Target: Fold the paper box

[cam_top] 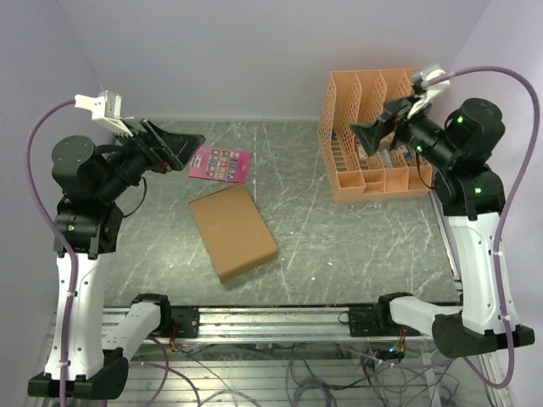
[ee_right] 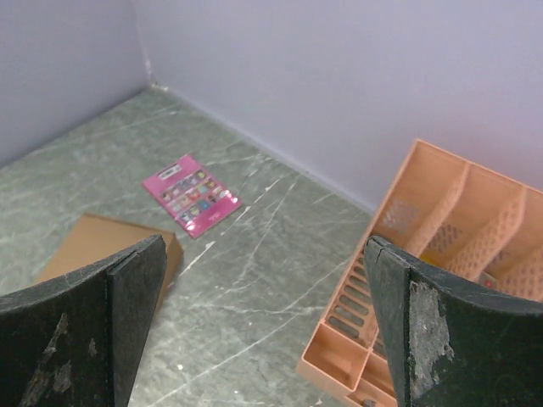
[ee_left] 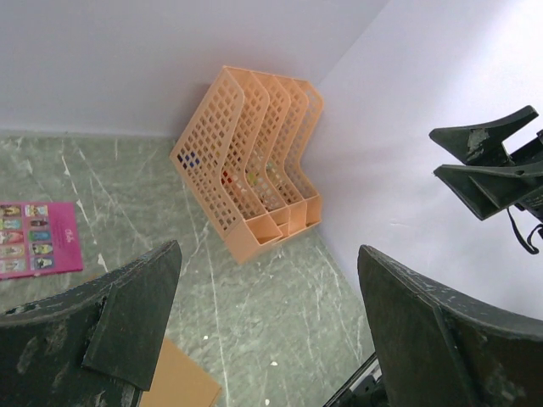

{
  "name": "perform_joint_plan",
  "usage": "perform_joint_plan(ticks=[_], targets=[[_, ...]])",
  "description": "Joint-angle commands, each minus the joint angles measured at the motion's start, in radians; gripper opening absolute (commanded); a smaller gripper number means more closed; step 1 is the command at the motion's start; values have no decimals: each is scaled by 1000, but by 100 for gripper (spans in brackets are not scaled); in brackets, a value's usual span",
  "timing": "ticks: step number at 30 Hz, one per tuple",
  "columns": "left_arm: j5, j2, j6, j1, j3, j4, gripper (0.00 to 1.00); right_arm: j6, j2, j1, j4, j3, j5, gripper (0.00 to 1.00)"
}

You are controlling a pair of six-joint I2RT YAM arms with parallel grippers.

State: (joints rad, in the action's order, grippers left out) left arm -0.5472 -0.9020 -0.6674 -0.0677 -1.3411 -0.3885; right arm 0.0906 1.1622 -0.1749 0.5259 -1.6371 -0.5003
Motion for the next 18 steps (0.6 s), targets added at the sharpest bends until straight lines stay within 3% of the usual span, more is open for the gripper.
perform_joint_plan(ticks=[1, 8, 18], targets=[[-44, -26, -17, 6, -50, 10, 95, -144, -15, 51, 20, -34, 86, 100], [-57, -40, -37, 6, -46, 62, 95, -235, -33, 70, 36, -58, 213, 100], [-66, -57, -11, 6, -37, 53, 95, -200, -41, 123, 32, -23, 126, 100]])
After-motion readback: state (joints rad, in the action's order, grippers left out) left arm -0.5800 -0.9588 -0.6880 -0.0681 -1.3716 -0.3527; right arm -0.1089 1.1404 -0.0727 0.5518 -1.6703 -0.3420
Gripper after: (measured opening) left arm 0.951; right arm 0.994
